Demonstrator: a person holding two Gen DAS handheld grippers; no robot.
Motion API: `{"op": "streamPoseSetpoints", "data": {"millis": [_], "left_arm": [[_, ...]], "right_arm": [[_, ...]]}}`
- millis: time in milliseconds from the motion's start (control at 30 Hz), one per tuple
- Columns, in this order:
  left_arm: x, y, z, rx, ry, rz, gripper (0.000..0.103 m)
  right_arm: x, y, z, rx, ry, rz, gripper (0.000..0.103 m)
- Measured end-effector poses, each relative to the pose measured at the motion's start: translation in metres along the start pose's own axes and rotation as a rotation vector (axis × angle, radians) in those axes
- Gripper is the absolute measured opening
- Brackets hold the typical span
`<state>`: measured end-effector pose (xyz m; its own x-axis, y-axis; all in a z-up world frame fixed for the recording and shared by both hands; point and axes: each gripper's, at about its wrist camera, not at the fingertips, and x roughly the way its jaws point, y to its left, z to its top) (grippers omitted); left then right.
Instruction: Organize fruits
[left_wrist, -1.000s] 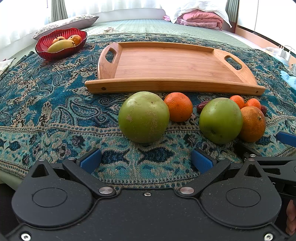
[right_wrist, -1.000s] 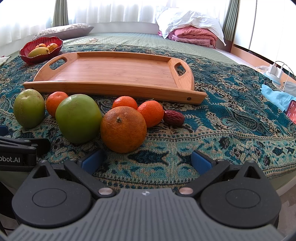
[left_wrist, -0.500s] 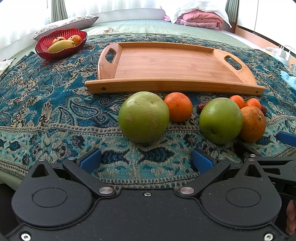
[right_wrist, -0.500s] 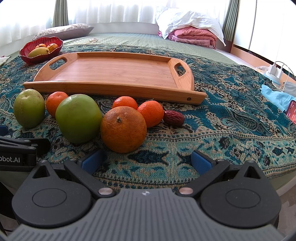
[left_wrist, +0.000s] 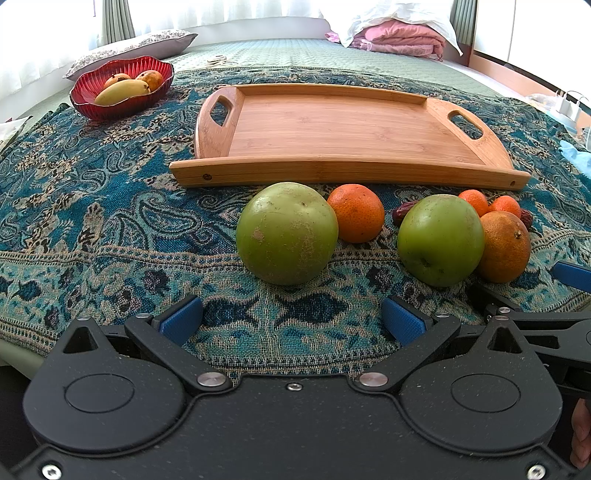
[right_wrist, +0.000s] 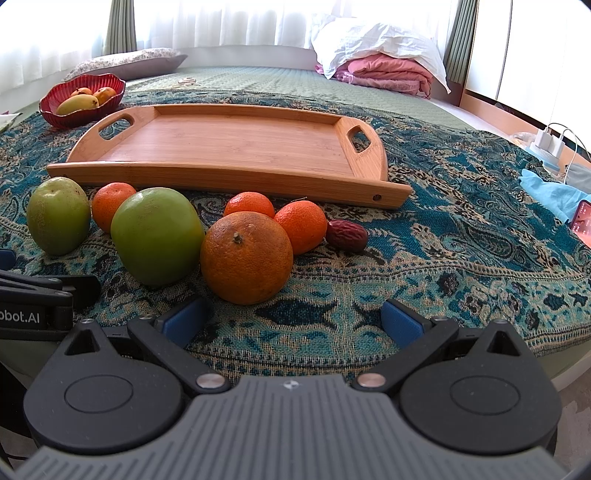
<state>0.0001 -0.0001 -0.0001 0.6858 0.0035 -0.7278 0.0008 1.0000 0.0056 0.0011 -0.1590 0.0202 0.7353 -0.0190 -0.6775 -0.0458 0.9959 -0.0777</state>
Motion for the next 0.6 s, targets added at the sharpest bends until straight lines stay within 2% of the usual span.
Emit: {"op": "streamPoseSetpoints", "data": {"millis": [600], "left_arm": [[-0.0066, -0.0015, -0.0023, 0.016, -0.03, -0.002, 0.103]], "right_arm": [[-0.0019, 0.0021, 0.0042, 0.018, -0.006, -0.02, 0.103]]}}
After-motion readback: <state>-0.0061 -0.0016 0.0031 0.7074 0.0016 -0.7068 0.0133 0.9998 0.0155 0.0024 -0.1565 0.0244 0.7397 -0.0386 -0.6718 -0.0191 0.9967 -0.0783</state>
